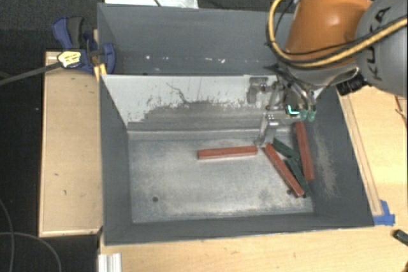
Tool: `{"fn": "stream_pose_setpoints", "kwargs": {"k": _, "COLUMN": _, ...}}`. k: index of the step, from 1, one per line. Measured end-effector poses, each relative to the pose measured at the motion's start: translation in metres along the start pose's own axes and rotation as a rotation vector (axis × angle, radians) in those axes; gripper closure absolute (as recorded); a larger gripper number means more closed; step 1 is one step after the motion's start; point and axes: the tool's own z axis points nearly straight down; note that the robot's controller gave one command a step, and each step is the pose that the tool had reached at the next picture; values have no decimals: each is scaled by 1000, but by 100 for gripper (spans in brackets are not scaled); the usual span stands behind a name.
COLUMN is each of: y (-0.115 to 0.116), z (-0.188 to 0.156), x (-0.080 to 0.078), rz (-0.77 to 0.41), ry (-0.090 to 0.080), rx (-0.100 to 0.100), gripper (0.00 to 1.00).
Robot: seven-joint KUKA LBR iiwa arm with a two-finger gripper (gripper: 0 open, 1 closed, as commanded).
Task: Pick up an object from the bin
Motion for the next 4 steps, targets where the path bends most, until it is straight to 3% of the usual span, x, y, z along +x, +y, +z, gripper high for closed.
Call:
{"fn": "stream_pose_setpoints", "kwargs": {"k": 1, "y": 31, "z": 137, "x": 28, "rz": 9, "ry": 4, "rx": -1, "gripper": 0}}
{"fn": "stream_pose_setpoints", "kwargs": {"k": 2, "y": 43, "z": 170, "x": 2, "rz": -155, "ry": -7, "rx": 0, "gripper": 0}}
{"fn": "stream_pose_setpoints", "kwargs": {"k": 3, "y": 43, "z": 168, "x": 2, "rz": -152, "ry": -9, "rx": 0, "gripper": 100}}
{"fn": "stream_pose_setpoints", "kwargs": {"k": 4, "y": 20, "z": 16, "x": 0, "rz": -173, "ry": -15, "rx": 2, "gripper": 100}}
